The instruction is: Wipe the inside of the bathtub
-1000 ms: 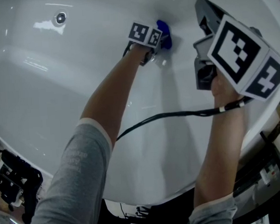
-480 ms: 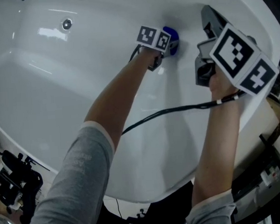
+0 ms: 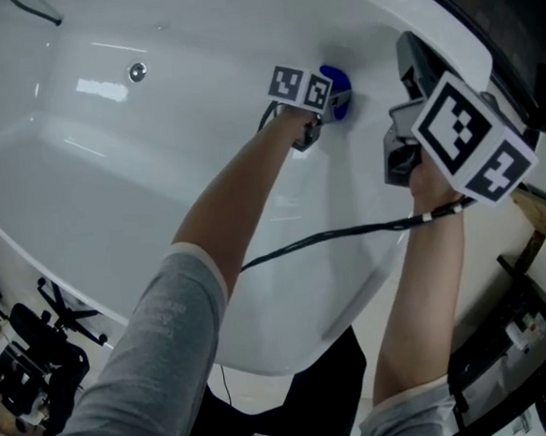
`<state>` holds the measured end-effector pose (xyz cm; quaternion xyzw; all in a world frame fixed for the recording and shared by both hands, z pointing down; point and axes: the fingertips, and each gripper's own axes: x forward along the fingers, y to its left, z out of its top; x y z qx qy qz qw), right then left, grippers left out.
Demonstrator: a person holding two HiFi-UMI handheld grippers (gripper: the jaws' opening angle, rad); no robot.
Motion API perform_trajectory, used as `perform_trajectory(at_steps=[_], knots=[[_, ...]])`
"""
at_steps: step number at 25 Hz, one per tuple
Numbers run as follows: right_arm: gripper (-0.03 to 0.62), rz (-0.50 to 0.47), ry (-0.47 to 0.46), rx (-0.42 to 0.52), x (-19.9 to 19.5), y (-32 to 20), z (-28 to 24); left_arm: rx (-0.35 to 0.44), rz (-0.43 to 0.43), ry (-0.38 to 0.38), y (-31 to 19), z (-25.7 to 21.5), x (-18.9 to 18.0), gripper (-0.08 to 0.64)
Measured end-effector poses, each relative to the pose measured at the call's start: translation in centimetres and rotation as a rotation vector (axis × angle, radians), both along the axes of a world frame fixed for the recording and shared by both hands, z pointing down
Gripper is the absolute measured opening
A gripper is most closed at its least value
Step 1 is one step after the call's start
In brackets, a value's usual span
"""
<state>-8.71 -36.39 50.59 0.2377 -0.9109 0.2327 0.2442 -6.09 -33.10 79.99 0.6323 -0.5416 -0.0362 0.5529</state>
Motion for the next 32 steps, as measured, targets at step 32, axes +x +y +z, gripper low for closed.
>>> perform_trajectory(at_steps=[32], knots=[[0.009,0.091,0.035,0.005,13.6,-1.8,-11.4,0.132,0.006,0.132,-6.4,-19.5,3.9,0.115]])
